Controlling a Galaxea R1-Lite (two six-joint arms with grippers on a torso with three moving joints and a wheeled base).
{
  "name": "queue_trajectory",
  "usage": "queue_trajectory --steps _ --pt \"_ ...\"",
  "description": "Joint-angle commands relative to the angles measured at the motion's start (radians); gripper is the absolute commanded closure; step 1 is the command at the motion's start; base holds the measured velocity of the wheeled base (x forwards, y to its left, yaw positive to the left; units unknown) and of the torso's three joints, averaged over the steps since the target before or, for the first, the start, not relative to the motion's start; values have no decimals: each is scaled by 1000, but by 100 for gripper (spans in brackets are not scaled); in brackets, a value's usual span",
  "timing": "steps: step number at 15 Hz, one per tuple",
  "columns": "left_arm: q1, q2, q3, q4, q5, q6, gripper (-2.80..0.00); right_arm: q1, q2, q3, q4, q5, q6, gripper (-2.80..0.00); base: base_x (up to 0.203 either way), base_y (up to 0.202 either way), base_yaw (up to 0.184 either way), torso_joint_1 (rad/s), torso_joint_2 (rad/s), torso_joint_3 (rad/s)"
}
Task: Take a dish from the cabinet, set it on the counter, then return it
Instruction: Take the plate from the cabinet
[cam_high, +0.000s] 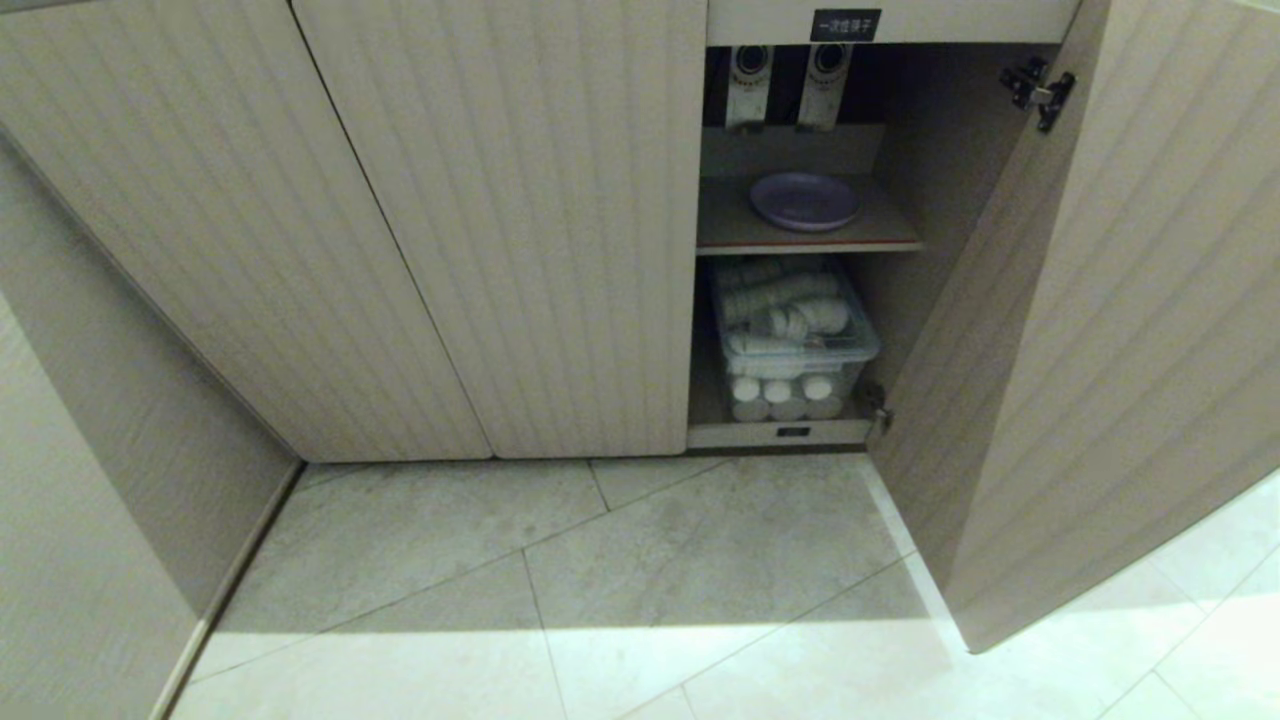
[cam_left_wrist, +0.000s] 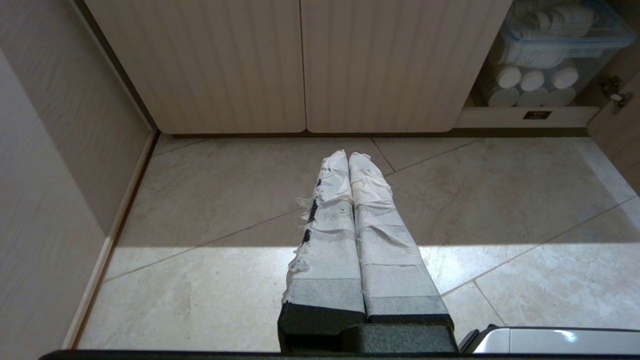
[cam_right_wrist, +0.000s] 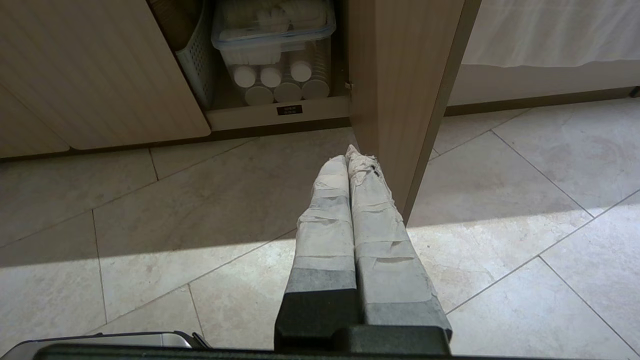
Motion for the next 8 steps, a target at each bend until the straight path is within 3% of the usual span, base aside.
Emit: queue_trajectory --steps 1,8 --pt "0 0 0 0 0 -1 0 0 1 0 0 0 0 0 0 0 0 0 0 0" --pt "0 0 0 0 0 -1 0 0 1 0 0 0 0 0 0 0 0 0 0 0"
